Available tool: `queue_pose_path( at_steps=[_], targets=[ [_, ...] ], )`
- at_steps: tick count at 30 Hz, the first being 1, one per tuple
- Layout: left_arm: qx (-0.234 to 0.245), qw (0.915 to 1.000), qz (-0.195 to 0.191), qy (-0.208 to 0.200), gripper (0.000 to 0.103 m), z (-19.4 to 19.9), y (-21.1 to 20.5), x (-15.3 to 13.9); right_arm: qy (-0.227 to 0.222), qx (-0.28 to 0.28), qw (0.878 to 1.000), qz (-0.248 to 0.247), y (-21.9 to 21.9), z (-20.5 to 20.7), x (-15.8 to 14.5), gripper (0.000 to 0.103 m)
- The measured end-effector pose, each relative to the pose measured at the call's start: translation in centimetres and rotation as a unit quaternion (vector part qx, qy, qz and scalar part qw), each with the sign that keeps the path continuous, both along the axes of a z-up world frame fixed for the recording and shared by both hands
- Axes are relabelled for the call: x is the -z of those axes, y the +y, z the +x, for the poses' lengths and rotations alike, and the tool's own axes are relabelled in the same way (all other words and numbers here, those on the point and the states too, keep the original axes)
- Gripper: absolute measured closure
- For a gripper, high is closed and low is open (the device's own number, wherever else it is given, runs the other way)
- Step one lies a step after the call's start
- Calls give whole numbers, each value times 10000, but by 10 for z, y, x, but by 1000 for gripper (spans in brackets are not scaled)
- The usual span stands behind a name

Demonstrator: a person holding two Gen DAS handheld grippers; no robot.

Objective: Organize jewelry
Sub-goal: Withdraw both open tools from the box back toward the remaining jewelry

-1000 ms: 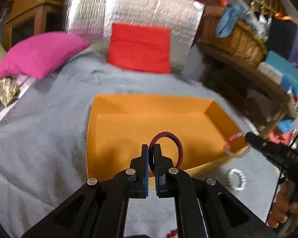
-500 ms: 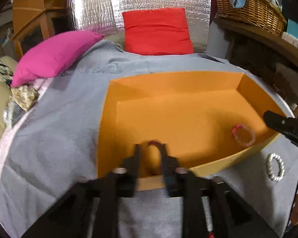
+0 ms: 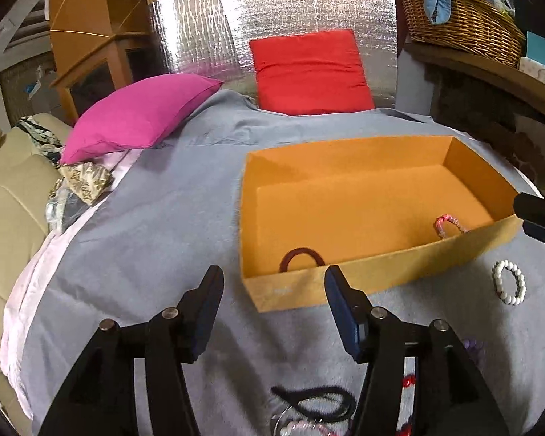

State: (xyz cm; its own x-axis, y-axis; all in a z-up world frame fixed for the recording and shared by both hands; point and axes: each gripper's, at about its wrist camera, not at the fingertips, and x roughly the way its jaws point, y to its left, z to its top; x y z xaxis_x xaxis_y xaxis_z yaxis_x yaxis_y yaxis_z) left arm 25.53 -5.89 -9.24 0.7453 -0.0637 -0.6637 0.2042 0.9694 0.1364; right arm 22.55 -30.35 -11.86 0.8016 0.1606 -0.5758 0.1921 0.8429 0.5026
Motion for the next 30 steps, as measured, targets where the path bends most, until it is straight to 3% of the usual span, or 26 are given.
queue_pose_path(
  at_steps=[30],
  targets=[
    [-76,9997,103,-212,40,-46,27,-9,473,31,9986,-221,14,-69,12,54]
  ],
)
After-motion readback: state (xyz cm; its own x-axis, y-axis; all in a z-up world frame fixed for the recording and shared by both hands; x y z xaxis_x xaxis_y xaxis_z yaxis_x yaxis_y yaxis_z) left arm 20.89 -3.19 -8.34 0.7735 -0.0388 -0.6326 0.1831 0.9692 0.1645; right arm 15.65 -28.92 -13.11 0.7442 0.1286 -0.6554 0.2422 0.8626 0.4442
